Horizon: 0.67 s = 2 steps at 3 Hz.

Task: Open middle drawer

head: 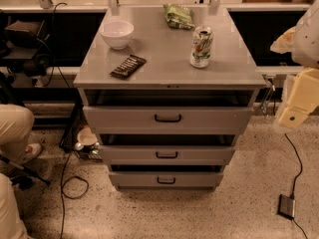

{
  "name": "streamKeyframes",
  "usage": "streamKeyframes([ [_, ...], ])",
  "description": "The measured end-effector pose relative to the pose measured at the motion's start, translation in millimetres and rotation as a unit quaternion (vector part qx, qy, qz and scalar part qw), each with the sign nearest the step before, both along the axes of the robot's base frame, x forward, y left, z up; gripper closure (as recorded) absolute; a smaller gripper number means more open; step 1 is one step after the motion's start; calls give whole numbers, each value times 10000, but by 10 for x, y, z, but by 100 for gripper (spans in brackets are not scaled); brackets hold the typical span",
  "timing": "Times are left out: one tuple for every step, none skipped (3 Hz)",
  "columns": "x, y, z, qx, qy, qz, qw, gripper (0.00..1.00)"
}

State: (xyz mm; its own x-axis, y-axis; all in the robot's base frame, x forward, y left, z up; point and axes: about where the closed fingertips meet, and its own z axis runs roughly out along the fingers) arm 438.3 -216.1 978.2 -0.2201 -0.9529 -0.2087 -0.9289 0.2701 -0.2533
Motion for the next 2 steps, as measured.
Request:
streamKeyframes([
  [0,0,0,0,-1,0,10000,0],
  [-78,-2,-260,140,96,-51,9998,0],
])
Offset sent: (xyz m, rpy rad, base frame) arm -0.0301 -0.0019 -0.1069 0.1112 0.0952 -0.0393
